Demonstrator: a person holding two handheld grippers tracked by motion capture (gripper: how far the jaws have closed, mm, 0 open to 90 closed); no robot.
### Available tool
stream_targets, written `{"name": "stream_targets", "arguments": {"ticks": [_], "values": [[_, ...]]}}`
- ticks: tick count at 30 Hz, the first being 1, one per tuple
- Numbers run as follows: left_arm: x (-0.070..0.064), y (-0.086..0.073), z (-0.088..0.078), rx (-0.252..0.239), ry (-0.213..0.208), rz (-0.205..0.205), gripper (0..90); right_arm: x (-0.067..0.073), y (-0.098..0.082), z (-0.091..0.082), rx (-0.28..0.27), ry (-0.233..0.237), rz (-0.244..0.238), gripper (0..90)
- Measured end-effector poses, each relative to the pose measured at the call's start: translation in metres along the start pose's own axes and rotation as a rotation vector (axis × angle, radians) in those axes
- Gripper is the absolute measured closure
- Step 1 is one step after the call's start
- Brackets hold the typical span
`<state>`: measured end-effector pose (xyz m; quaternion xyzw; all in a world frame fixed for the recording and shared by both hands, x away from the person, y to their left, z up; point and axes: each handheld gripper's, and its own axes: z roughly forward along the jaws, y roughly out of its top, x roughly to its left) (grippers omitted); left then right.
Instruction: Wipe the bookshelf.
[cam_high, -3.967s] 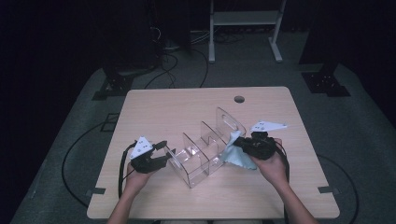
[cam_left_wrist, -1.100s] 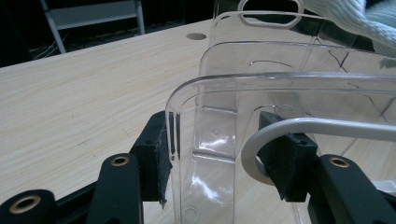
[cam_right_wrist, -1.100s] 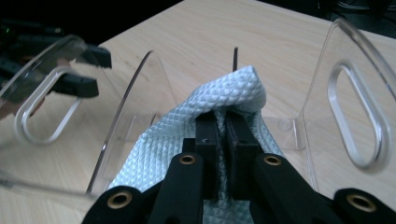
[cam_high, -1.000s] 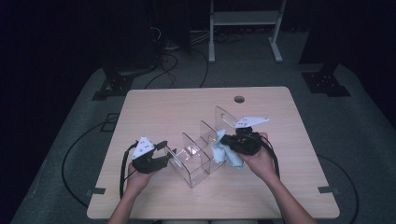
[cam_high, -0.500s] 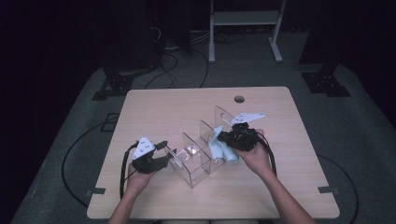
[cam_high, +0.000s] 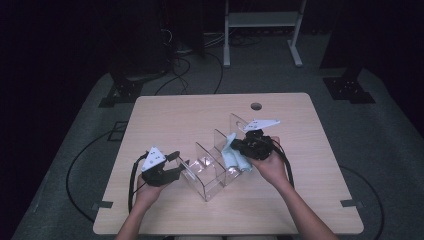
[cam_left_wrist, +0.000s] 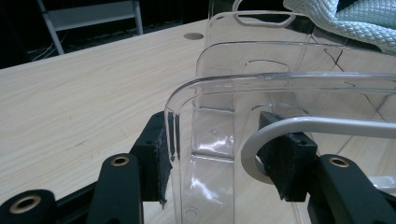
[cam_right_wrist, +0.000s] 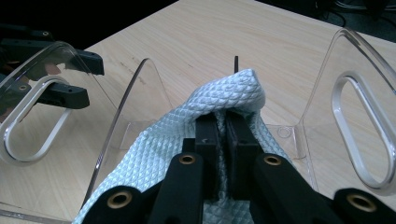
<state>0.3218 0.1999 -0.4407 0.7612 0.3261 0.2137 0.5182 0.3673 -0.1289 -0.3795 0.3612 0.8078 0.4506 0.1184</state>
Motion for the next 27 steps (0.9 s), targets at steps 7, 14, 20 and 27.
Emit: {"name": "stream_targets", "arguments": {"ticks": [7, 14, 20, 27], "values": [[0.001, -0.001, -0.001, -0.003, -0.004, -0.003, 46.4, 0.001, -0.011, -0.011, -0.011, 0.001, 0.000, 84.6], [-0.001, 0.000, 0.000, -0.003, -0.002, -0.002, 46.4, -0.002, 0.003, 0.003, 0.003, -0.001, 0.009, 84.5], [0.000, -0.001, 0.000, -0.007, -0.007, -0.010, 46.4, -0.001, 0.011, 0.013, 0.010, -0.013, 0.001, 84.5], [0.000, -0.001, 0.000, -0.006, -0.004, -0.003, 46.5, -0.002, 0.004, 0.003, 0.011, -0.002, 0.004, 84.7]]}}
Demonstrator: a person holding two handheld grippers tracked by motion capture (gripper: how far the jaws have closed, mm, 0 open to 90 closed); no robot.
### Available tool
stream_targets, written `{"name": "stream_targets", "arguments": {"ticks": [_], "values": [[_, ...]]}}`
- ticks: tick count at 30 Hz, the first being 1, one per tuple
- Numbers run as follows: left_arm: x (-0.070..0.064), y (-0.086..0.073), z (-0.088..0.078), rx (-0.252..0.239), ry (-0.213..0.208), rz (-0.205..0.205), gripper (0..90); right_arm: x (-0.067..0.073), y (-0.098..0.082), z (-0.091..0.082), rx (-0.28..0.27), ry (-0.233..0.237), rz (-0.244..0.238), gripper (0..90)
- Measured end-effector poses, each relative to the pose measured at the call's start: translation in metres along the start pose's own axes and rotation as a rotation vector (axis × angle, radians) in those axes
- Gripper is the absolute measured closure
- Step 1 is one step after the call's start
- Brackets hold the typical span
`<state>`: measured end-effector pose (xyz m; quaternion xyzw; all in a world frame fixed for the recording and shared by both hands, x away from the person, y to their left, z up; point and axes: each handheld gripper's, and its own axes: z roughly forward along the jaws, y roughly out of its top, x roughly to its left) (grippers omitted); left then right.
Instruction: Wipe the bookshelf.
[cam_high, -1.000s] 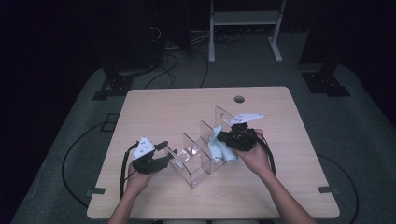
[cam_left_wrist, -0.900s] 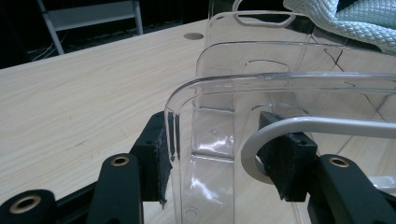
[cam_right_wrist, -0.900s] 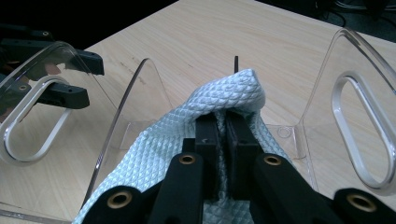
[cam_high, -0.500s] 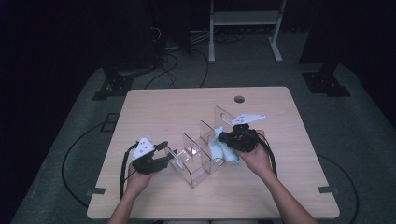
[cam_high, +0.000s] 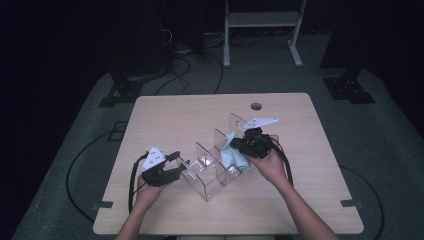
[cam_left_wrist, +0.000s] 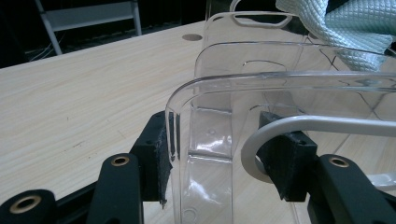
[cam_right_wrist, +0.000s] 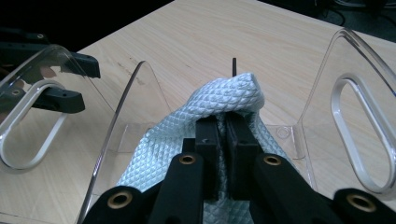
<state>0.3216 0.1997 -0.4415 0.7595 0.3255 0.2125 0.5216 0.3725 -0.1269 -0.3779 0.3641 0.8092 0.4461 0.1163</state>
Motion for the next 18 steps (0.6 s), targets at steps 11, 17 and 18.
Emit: {"name": "stream_targets", "arguments": {"ticks": [11, 17, 18], "values": [[0.001, 0.000, 0.000, -0.004, -0.003, 0.004, 46.5, -0.003, 0.010, 0.005, 0.001, -0.014, 0.004, 84.6], [0.001, 0.000, 0.000, -0.003, -0.005, 0.008, 46.5, -0.007, 0.007, -0.004, 0.015, -0.030, 0.003, 84.6], [0.000, 0.000, 0.000, -0.001, -0.003, 0.007, 46.5, -0.008, 0.007, -0.002, 0.021, -0.026, 0.009, 84.6]]}}
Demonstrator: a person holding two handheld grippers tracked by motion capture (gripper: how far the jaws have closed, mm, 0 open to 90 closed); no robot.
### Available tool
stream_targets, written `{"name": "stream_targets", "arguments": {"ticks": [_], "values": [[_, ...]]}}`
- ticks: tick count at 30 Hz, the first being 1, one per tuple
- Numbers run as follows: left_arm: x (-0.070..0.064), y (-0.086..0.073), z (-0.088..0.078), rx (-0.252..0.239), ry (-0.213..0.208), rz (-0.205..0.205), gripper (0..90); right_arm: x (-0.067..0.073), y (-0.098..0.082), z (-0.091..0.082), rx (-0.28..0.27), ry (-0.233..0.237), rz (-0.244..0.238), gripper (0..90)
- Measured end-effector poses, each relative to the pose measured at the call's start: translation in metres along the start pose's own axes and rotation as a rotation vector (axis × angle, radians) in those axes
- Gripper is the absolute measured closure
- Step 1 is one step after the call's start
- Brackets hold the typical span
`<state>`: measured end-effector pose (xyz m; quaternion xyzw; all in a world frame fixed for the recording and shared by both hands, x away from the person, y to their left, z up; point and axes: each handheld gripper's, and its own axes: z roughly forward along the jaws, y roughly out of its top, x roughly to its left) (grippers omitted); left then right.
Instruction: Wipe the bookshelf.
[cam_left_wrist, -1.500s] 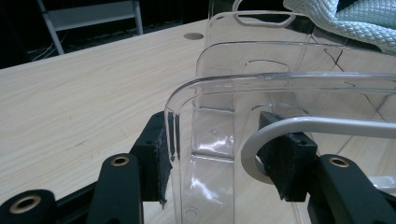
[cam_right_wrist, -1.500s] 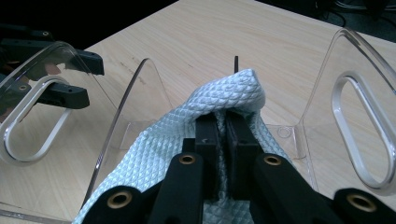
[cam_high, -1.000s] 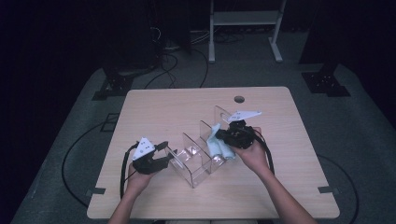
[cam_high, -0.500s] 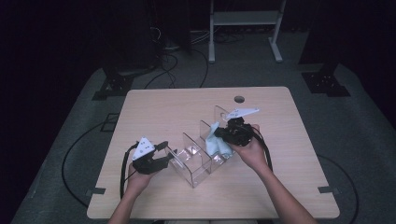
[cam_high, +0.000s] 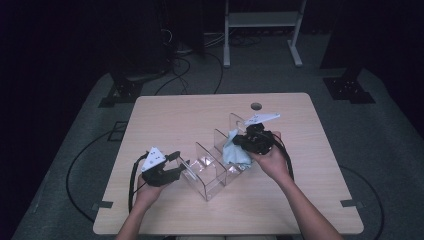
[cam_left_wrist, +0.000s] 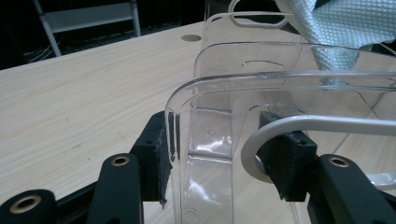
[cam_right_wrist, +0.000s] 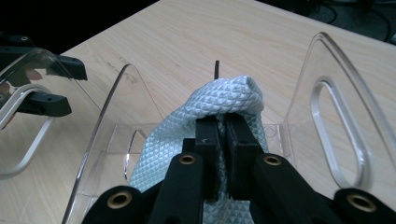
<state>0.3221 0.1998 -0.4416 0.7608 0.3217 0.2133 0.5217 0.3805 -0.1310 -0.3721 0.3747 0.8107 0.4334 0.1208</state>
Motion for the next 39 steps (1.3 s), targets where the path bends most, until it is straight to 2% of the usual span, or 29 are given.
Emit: {"name": "stream_targets", "arguments": {"ticks": [5, 9, 13, 17, 21, 23, 25, 26, 27, 29, 32, 33, 37, 39], "values": [[0.000, 0.000, 0.000, -0.003, 0.001, 0.001, 46.5, 0.000, 0.010, 0.018, -0.001, 0.003, 0.004, 84.6], [0.000, 0.000, 0.000, -0.003, 0.000, -0.003, 46.5, -0.001, 0.017, 0.025, 0.009, 0.002, 0.007, 84.6], [0.000, -0.001, 0.000, -0.007, 0.003, 0.000, 46.4, -0.002, 0.017, 0.025, 0.000, 0.012, 0.019, 84.5], [-0.001, 0.000, 0.000, -0.002, 0.005, 0.003, 46.4, -0.002, 0.021, 0.029, 0.014, 0.013, 0.029, 84.5], [-0.001, 0.000, 0.001, -0.009, 0.006, -0.003, 46.5, 0.002, 0.033, 0.041, 0.046, -0.025, 0.001, 84.4], [0.000, -0.001, 0.001, -0.010, 0.006, -0.004, 46.4, 0.001, 0.035, 0.044, 0.048, -0.027, -0.002, 84.4], [0.000, -0.001, 0.001, -0.011, 0.006, -0.007, 46.4, -0.001, 0.040, 0.051, 0.055, -0.020, 0.034, 84.3], [0.000, -0.001, 0.001, -0.012, 0.005, -0.011, 46.4, -0.001, 0.040, 0.051, 0.055, -0.020, 0.034, 84.3], [0.000, -0.001, 0.002, -0.009, 0.007, -0.025, 46.1, -0.002, 0.042, 0.054, 0.052, -0.013, 0.066, 84.3], [-0.001, -0.001, 0.002, -0.007, 0.011, -0.025, 46.0, -0.002, 0.042, 0.054, 0.053, -0.014, 0.070, 84.3], [-0.002, -0.001, 0.002, -0.007, 0.020, -0.024, 46.2, 0.002, 0.038, 0.048, 0.053, -0.034, 0.039, 84.3], [-0.002, -0.001, 0.002, -0.004, 0.019, -0.026, 46.2, 0.004, 0.034, 0.042, 0.048, -0.043, 0.013, 84.4], [-0.002, -0.001, 0.003, -0.004, 0.015, -0.024, 46.4, 0.003, 0.031, 0.037, 0.052, -0.035, 0.024, 84.6], [-0.001, -0.001, 0.003, -0.005, 0.014, -0.026, 46.4, 0.002, 0.033, 0.041, 0.059, -0.035, 0.024, 84.5]]}}
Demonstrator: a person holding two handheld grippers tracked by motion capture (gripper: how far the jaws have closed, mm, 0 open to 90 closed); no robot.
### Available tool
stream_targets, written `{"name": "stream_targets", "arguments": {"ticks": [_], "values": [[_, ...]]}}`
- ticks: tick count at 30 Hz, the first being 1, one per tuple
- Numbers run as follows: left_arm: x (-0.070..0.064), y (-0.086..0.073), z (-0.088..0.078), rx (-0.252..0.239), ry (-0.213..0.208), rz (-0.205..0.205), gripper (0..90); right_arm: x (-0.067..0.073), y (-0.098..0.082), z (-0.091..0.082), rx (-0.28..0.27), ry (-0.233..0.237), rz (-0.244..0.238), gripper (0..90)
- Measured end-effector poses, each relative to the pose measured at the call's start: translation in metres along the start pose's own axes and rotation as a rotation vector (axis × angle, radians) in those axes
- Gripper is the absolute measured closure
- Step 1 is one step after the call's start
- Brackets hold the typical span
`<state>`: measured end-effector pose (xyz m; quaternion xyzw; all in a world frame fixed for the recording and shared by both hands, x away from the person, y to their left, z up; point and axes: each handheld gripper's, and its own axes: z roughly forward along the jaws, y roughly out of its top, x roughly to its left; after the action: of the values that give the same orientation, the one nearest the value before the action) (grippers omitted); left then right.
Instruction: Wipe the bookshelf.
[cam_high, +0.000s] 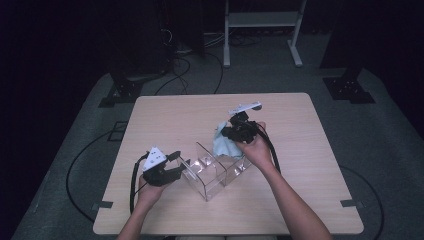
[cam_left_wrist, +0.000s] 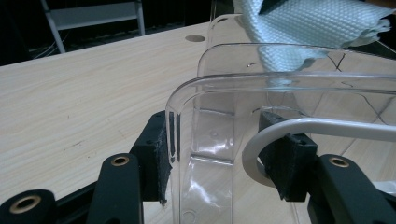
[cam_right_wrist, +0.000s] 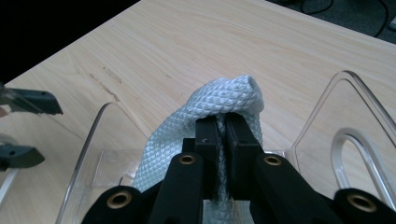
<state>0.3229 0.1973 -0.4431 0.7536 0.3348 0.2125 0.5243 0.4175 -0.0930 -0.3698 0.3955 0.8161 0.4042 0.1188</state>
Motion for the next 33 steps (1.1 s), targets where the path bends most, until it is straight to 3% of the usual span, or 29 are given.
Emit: {"name": "stream_targets", "arguments": {"ticks": [12, 17, 19, 24, 27, 31, 32, 33], "values": [[0.001, 0.000, 0.000, -0.001, -0.004, -0.011, 46.4, -0.003, 0.023, 0.028, 0.028, 0.011, 0.058, 84.2], [0.000, 0.001, 0.000, 0.008, -0.003, -0.018, 46.1, -0.002, 0.030, 0.037, 0.046, -0.005, 0.056, 84.3], [0.000, 0.002, -0.001, 0.019, -0.001, -0.014, 45.7, -0.001, 0.028, 0.033, 0.045, 0.000, 0.068, 84.2], [-0.001, 0.001, 0.000, 0.015, 0.008, -0.011, 46.3, 0.002, 0.010, 0.010, 0.023, -0.010, 0.017, 84.1], [-0.001, 0.001, 0.000, 0.017, 0.012, -0.011, 46.3, 0.002, -0.002, -0.004, 0.013, -0.003, 0.022, 84.1], [-0.002, 0.001, 0.000, 0.018, 0.015, -0.007, 46.4, 0.004, -0.024, -0.026, -0.028, -0.005, 0.010, 84.3], [-0.002, 0.001, 0.000, 0.018, 0.013, -0.007, 46.4, 0.005, -0.032, -0.038, -0.075, -0.004, 0.003, 84.5], [-0.002, 0.001, 0.000, 0.018, 0.013, -0.007, 46.4, 0.005, -0.032, -0.038, -0.075, -0.004, 0.003, 84.5]]}}
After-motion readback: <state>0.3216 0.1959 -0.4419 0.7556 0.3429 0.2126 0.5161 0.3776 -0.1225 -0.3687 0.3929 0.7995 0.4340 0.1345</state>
